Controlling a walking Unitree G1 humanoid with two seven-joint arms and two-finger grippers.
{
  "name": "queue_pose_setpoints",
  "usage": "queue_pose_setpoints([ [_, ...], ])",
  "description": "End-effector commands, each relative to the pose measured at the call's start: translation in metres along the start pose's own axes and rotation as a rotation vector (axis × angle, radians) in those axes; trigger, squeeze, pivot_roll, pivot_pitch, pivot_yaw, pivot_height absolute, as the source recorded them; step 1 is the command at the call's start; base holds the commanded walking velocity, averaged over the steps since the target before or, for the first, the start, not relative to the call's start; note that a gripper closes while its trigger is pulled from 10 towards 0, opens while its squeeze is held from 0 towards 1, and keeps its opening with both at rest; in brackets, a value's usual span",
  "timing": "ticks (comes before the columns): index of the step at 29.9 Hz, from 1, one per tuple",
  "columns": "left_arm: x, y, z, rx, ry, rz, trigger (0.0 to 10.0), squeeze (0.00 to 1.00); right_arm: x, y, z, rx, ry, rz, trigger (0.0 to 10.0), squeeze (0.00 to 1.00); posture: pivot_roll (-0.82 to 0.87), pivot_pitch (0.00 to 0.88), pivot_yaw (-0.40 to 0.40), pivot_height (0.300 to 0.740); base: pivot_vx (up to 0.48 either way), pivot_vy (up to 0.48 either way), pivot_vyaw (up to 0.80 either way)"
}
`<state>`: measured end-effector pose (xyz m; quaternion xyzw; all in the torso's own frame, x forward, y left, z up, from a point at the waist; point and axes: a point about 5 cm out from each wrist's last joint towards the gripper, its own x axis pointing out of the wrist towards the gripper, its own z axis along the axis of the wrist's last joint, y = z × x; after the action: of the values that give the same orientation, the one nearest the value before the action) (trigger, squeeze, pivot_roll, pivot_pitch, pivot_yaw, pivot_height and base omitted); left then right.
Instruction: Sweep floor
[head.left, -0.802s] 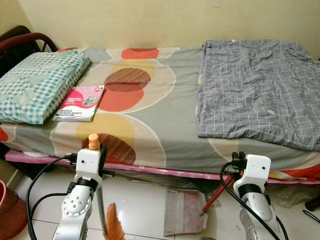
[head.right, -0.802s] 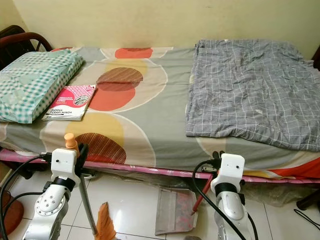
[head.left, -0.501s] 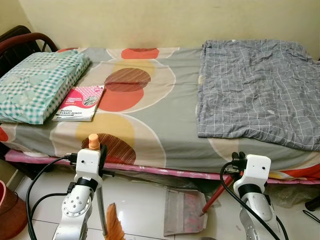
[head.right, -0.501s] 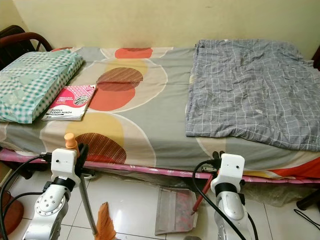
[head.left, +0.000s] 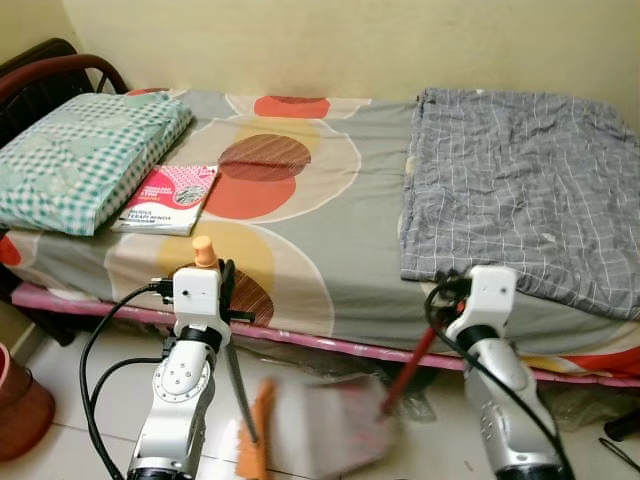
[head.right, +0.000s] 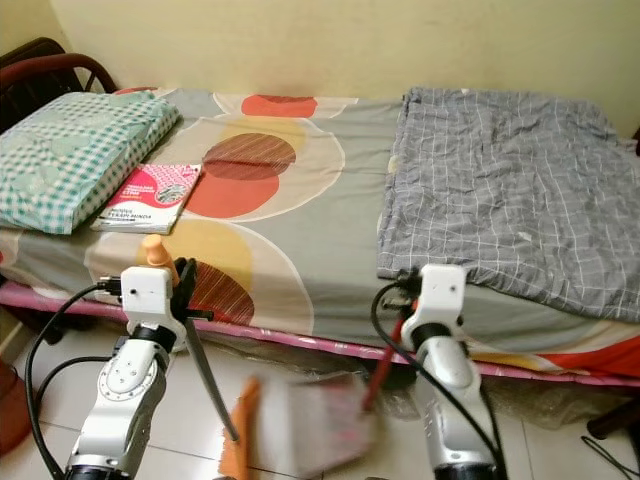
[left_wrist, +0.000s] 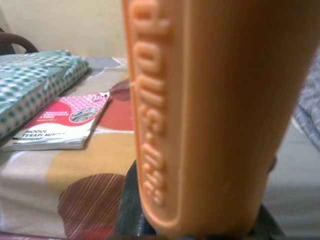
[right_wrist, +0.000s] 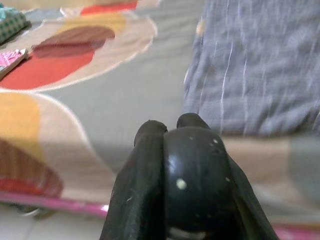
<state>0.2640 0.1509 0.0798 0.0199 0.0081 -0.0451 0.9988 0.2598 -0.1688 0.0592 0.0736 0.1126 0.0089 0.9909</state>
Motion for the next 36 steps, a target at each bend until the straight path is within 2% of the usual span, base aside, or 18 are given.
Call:
queue_pose_setpoints([
  [1,-0.004,0.006,-0.005,0.012,0.039,0.022,10.0,0.00,0.003,-0.001,0.004,-0.002,-0.006,0.012,10.0,0.00,-0.06,0.000,0.029,0.740,0.000,0.000,0.00],
  [4,-0.008,0.007,-0.005,0.013,0.049,0.023,10.0,0.00,-0.001,-0.005,0.003,-0.004,0.012,0.012,10.0,0.00,-0.05,0.000,0.025,0.740,0.000,0.000,0.00],
  [8,-0.012,0.007,-0.002,0.064,0.027,0.033,10.0,0.00,-0.007,-0.012,0.000,-0.017,0.027,0.007,10.0,0.00,-0.04,0.000,0.023,0.740,0.000,0.000,0.00],
  [10,-0.013,0.009,0.004,0.146,-0.012,0.027,10.0,0.00,-0.010,-0.018,-0.002,-0.041,0.034,-0.004,10.0,0.00,-0.03,0.000,0.024,0.740,0.000,0.000,0.00],
  [12,-0.013,0.012,0.006,0.177,-0.026,0.038,10.0,0.00,-0.010,-0.019,-0.002,-0.055,0.038,-0.005,10.0,0.00,-0.03,0.000,0.029,0.740,0.000,0.000,0.00],
  [14,-0.009,0.025,0.009,0.152,-0.026,0.101,10.0,0.00,-0.006,-0.019,-0.002,-0.077,0.042,0.007,10.0,0.00,-0.03,0.000,0.038,0.740,0.000,0.000,0.00],
  [15,-0.009,0.027,0.010,0.152,-0.030,0.108,10.0,0.00,-0.005,-0.019,-0.002,-0.078,0.046,0.008,10.0,0.00,-0.03,0.000,0.035,0.740,0.000,0.000,0.00],
  [20,-0.012,0.025,0.009,0.130,-0.026,0.099,10.0,0.00,0.006,-0.011,0.009,-0.138,0.022,-0.017,10.0,0.00,-0.05,0.000,0.014,0.740,0.000,0.000,0.00],
  [22,-0.014,0.022,0.007,0.114,-0.018,0.096,10.0,0.00,0.005,-0.008,0.009,-0.122,0.006,0.009,10.0,0.00,-0.05,0.000,0.003,0.740,0.000,0.000,0.00],
  [28,-0.018,0.006,-0.002,0.068,0.012,0.039,10.0,0.00,-0.003,0.002,-0.011,-0.113,0.203,0.118,10.0,0.00,-0.05,0.000,-0.004,0.740,0.000,0.000,0.00],
  [32,-0.016,0.007,-0.002,0.068,0.016,0.045,10.0,0.00,0.001,0.006,-0.010,-0.095,0.251,0.152,10.0,0.00,-0.07,0.000,0.006,0.740,0.000,0.000,0.00],
  [36,-0.014,0.009,-0.001,0.077,0.011,0.045,10.0,0.00,0.000,0.007,-0.010,-0.124,0.327,0.203,10.0,0.00,-0.07,0.000,0.008,0.740,0.000,0.000,0.00],
])
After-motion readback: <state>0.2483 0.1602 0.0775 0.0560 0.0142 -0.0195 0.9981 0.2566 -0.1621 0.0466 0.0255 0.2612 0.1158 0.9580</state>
